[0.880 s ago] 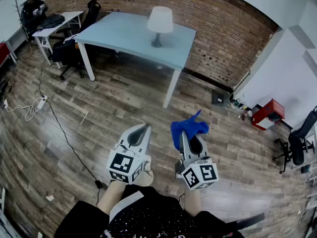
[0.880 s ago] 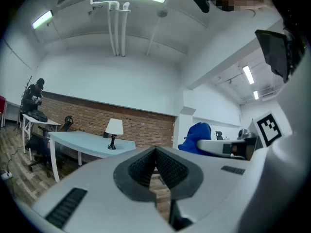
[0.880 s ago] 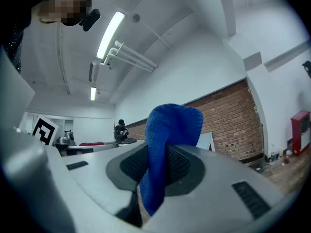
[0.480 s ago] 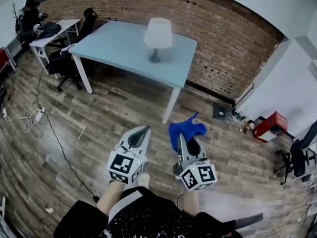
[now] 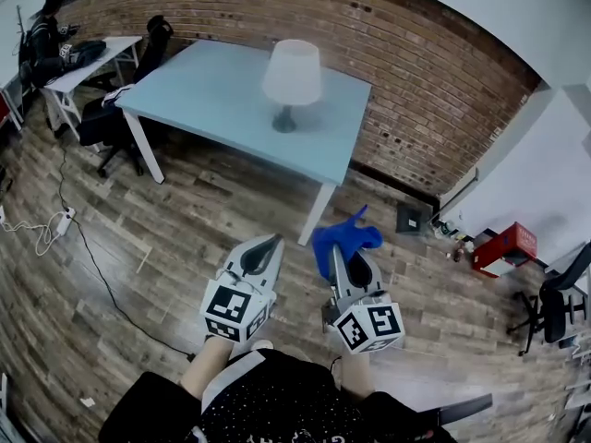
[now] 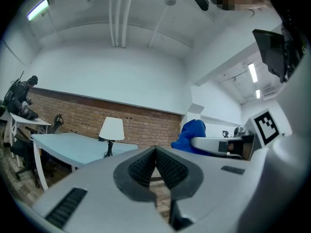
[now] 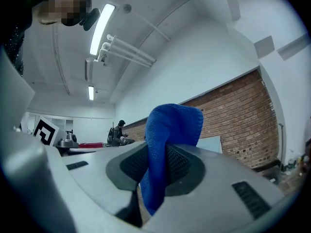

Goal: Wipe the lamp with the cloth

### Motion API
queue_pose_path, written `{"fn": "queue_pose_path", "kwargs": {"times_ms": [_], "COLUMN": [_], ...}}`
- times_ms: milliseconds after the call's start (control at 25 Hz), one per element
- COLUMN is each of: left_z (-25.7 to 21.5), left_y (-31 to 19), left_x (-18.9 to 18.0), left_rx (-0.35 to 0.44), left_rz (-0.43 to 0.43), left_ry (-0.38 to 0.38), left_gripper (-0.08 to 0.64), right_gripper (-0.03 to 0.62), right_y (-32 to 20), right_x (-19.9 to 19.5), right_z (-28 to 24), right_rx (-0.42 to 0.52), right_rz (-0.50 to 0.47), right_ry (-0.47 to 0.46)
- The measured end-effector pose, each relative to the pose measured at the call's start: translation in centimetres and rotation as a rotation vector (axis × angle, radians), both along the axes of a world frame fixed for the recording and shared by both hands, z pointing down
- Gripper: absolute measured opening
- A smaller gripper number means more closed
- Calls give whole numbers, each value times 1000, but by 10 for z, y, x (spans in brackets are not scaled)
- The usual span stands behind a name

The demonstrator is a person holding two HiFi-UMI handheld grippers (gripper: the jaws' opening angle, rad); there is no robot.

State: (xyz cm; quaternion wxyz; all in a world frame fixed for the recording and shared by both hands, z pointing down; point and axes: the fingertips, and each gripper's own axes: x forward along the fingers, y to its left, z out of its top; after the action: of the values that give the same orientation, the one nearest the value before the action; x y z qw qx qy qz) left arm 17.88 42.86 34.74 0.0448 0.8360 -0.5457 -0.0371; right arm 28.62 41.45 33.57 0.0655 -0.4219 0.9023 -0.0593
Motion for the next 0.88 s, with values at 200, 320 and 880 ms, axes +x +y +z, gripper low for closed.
{"fn": "queue_pose_path", "kwargs": {"times_ms": [200,320,880], "left_z": [3,3,5], "left_y": [-25,-40,-204], "left_x": [2,-2,-29], "left_rx": [-14,-19,-33], "left_rz": [-4,-14,-65], "left_ry": [-9,-12,-14], "left_gripper": [8,8,9], "right_gripper": [74,74,74], "right_y": [-27,-47,-216], "right_x": [2,0,-18], "right_z": [4,4,2], "right_rx": [-18,-24,-23], "right_rz": [-7,-12,-42], "right_ry": [9,7,2]}}
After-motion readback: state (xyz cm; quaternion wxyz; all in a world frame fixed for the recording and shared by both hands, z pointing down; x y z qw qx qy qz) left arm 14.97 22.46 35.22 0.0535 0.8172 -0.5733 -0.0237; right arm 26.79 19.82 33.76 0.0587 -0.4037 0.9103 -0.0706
